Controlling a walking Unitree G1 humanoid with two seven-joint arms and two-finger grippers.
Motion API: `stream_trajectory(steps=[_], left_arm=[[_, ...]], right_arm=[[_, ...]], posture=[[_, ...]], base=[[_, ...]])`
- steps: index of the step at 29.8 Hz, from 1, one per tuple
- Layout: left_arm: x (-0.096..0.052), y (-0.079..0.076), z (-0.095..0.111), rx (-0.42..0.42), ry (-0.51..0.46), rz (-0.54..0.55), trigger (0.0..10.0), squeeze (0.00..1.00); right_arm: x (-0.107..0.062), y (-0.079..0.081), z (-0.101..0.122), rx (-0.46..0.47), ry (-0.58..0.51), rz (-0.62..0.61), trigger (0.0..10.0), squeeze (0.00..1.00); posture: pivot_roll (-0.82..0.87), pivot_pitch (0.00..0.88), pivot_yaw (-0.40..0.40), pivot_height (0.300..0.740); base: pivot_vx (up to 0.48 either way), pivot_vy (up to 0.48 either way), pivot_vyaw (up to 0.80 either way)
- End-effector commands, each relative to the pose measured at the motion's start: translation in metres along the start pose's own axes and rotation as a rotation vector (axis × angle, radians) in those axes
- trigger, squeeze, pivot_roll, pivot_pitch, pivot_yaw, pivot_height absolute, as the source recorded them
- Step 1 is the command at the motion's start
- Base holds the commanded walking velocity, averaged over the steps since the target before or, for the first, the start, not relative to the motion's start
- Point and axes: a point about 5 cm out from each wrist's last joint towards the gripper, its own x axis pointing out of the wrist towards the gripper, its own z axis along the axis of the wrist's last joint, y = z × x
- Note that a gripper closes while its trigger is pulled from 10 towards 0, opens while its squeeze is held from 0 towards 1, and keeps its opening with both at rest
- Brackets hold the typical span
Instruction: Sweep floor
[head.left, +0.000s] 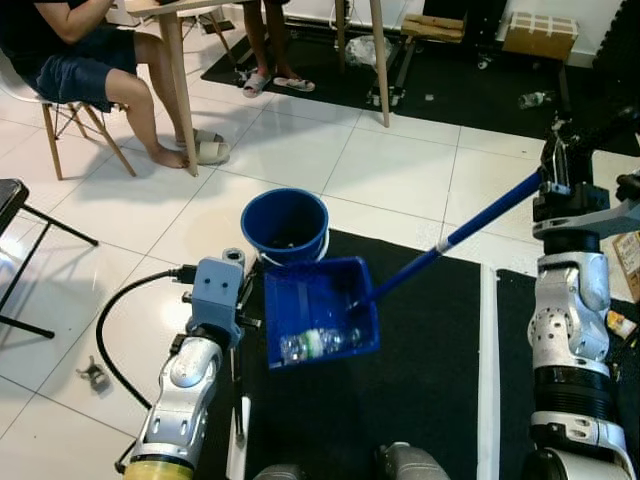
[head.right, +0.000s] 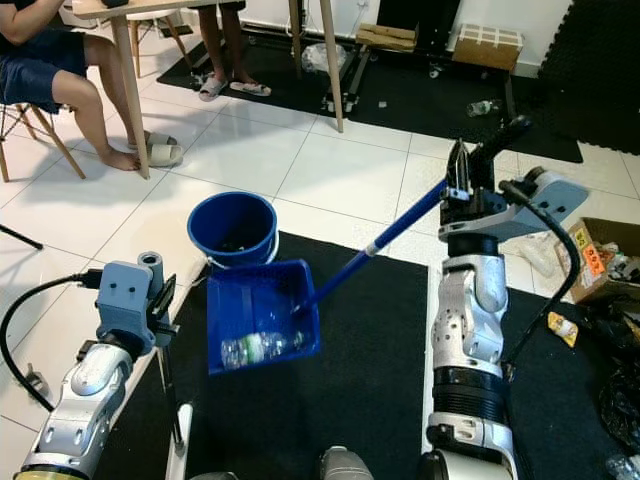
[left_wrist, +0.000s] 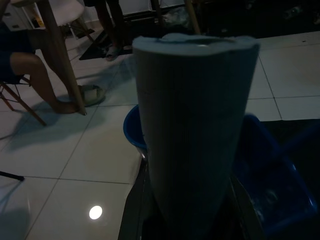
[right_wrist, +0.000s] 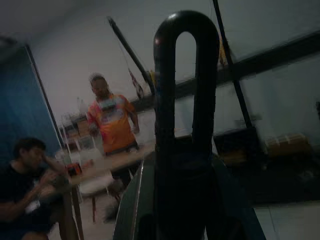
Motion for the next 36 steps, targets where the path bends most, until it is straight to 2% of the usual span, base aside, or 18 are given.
stream_trajectory(steps=[1,8,16,36], left_arm=[[0.0,-0.003,-0.001,0.006,0.009,-0.009,10.0,0.0],[0.0,-0.003,-0.001,0.005,0.01,-0.01,10.0,0.0],[0.002,-0.005,0.0,-0.001,-0.002,-0.022,10.0,0.0],[0.004,-0.007,0.002,-0.003,-0.011,-0.029,10.0,0.0]], right_arm=[[0.006,0.013,0.02,0.013,-0.076,0.042,10.0,0.0],[0.007,0.019,0.03,-0.01,-0.104,0.067,10.0,0.0],[0.004,0.021,0.026,-0.005,-0.084,0.059,10.0,0.0],[0.001,0.02,0.022,0.0,-0.056,0.046,10.0,0.0]], posture=[[0.06,0.032,0.027,0.74],[0.06,0.033,0.027,0.74],[0.06,0.033,0.032,0.74],[0.06,0.034,0.034,0.74]], base=[[0.0,0.0,0.0],[0.0,0.0,0.0],[0.064,0.0,0.0],[0.466,0.0,0.0]])
